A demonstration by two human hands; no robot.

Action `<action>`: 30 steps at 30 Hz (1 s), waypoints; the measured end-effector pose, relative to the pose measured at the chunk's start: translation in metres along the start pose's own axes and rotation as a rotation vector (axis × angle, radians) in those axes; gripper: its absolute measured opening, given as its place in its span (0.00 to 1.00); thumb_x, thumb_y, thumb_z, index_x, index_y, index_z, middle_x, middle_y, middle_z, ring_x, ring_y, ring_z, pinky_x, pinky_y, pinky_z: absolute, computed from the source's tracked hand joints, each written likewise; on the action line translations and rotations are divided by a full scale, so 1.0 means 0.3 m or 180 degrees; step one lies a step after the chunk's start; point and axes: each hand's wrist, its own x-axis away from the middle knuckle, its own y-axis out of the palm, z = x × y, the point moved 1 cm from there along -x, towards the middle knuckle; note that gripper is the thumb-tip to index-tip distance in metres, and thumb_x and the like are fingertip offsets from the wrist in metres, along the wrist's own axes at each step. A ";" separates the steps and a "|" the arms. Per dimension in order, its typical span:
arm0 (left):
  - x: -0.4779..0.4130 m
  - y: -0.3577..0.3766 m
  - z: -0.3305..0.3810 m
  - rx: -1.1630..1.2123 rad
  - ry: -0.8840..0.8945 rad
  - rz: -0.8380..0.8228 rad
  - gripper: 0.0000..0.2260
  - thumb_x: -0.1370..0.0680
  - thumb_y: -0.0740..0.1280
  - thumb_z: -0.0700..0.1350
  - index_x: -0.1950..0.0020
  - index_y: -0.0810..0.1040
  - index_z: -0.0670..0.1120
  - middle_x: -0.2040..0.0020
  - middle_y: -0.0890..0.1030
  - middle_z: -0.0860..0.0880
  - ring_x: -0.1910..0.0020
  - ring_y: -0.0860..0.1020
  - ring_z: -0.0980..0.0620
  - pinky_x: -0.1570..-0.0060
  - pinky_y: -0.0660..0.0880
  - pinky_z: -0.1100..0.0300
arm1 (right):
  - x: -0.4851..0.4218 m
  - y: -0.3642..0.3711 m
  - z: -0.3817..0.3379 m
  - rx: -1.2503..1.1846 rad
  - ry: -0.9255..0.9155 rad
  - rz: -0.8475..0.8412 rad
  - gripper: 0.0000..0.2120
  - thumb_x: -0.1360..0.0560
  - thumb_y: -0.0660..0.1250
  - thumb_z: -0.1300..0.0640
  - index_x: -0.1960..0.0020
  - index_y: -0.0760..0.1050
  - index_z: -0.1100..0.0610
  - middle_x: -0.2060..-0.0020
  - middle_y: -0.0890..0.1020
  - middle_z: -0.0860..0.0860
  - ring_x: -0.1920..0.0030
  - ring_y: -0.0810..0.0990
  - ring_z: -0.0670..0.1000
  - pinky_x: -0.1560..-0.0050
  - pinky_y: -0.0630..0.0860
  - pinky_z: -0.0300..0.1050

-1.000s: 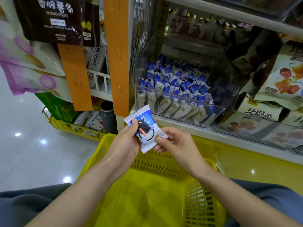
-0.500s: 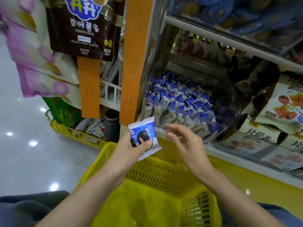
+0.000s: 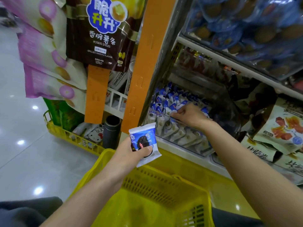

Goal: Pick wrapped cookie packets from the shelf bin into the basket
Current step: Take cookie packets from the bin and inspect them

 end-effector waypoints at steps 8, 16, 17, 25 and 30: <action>-0.004 0.006 0.002 0.0080 -0.0230 0.0056 0.05 0.24 0.67 0.43 0.49 0.76 0.48 0.64 0.80 0.52 0.59 0.79 0.58 0.62 0.75 0.65 | -0.003 -0.029 0.006 -0.1073 0.0379 0.0307 0.06 0.27 0.70 0.60 0.60 0.73 0.54 0.57 0.79 0.53 0.62 0.79 0.50 0.56 0.79 0.45; 0.008 0.027 0.039 0.1354 -0.0496 -0.0360 0.17 0.29 0.67 0.51 0.43 0.77 0.47 0.49 0.83 0.43 0.51 0.81 0.50 0.50 0.79 0.56 | 0.205 -0.205 -0.076 -0.2103 -0.0640 0.1254 0.06 0.26 0.67 0.62 0.58 0.73 0.53 0.69 0.76 0.48 0.68 0.78 0.44 0.67 0.78 0.36; 0.010 0.028 0.042 0.1419 -0.0525 -0.0426 0.21 0.31 0.68 0.53 0.41 0.77 0.46 0.45 0.81 0.40 0.48 0.79 0.48 0.43 0.76 0.53 | 0.240 -0.195 -0.094 -0.2480 -0.0680 0.0854 0.07 0.26 0.67 0.64 0.58 0.73 0.55 0.71 0.78 0.48 0.70 0.78 0.42 0.69 0.78 0.36; 0.058 0.043 0.067 0.0987 -0.0202 -0.1092 0.21 0.29 0.68 0.49 0.37 0.75 0.47 0.44 0.82 0.47 0.45 0.80 0.49 0.53 0.78 0.60 | 0.414 -0.011 -0.137 -0.2410 -0.0669 -0.1011 0.01 0.25 0.65 0.65 0.54 0.74 0.62 0.62 0.82 0.56 0.66 0.81 0.48 0.63 0.81 0.39; 0.070 0.043 0.062 0.0623 -0.0258 -0.0792 0.24 0.33 0.70 0.50 0.38 0.75 0.47 0.48 0.84 0.49 0.50 0.82 0.52 0.58 0.76 0.62 | 0.390 -0.019 -0.108 -0.1415 -0.0806 0.0115 0.04 0.24 0.65 0.56 0.51 0.75 0.49 0.56 0.81 0.46 0.57 0.79 0.43 0.56 0.78 0.34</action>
